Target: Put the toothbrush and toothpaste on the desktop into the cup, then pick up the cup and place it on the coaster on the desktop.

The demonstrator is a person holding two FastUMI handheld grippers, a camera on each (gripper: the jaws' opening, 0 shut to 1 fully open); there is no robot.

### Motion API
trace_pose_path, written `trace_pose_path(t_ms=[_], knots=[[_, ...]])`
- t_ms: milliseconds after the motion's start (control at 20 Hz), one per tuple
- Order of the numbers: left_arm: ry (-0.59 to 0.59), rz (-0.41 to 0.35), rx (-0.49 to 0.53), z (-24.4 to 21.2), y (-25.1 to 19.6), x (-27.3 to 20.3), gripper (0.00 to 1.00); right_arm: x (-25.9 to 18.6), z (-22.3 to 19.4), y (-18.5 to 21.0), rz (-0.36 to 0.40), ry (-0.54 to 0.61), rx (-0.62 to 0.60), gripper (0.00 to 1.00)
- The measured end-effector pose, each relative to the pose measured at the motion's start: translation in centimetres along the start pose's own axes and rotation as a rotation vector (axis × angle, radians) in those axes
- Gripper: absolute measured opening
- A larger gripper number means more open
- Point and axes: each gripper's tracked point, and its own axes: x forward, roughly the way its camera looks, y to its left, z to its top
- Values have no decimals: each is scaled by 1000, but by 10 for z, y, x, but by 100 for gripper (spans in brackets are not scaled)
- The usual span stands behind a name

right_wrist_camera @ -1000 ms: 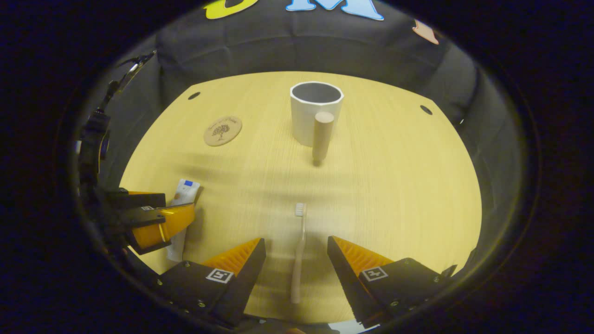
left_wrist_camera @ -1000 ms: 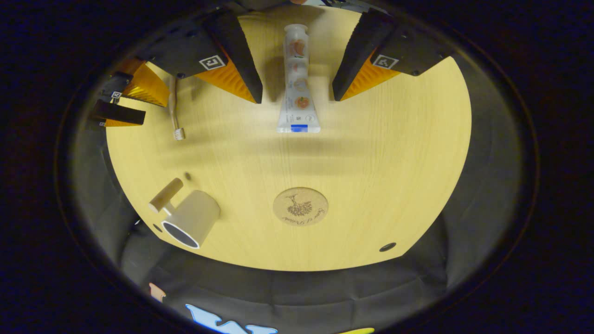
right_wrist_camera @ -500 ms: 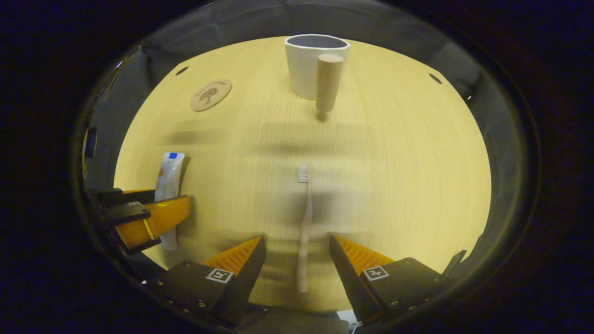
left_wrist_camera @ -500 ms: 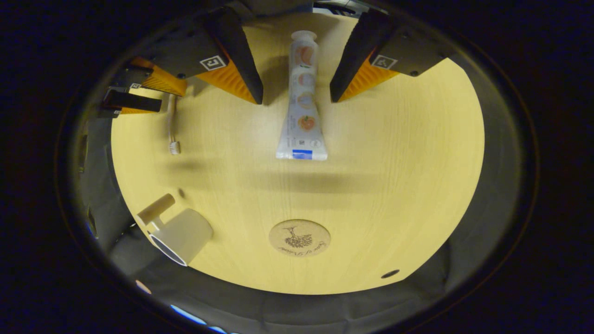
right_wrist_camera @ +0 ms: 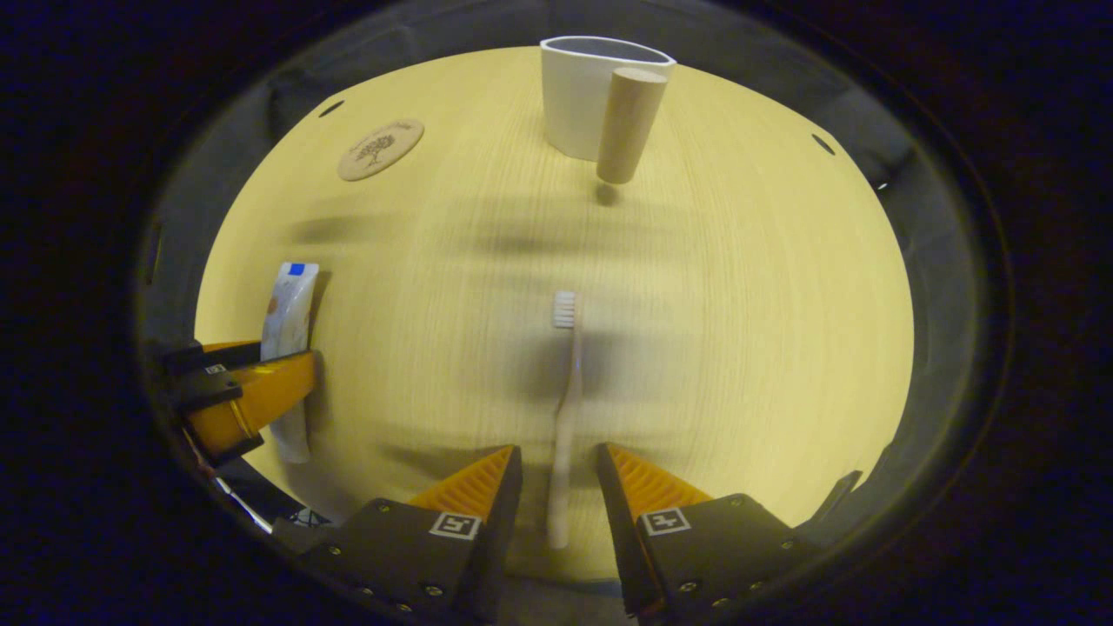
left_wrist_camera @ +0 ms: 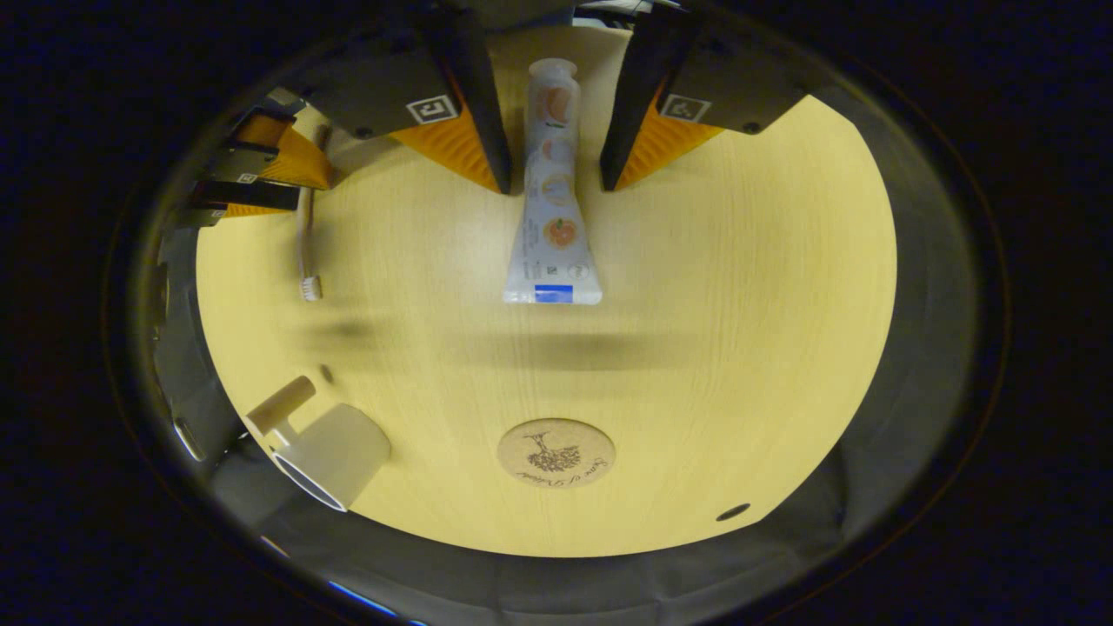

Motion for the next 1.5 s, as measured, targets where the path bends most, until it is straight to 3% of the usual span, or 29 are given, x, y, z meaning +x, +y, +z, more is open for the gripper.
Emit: trace_pose_path(t_ms=[100, 150, 200, 250, 500, 850, 1100, 1500], knots=[[2, 13, 6, 0, 3, 2, 54, 1, 3, -6, -17, -6, 0, 48], [4, 21, -2, 0, 5, 3, 55, 2, 4, -4, -9, -2, 22, 36], [2, 18, -3, 2, 4, 0, 47, 0, 1, -3, -1, 15, 22, 23], [5, 22, 1, -1, 6, 1, 39, 1, 3, -4, 0, 5, 25, 23], [8, 32, -4, -1, 8, 0, 31, -3, 3, -5, 10, 4, 24, 7], [-16, 3, -11, -4, 9, -4, 24, -5, 0, 0, 56, -40, -14, 7], [-49, 17, -15, -2, 13, -9, 24, -7, -1, -2, 44, -73, -60, 7], [-59, 10, -17, -8, 6, -11, 25, -3, 0, 0, 51, -45, 11, 4]])
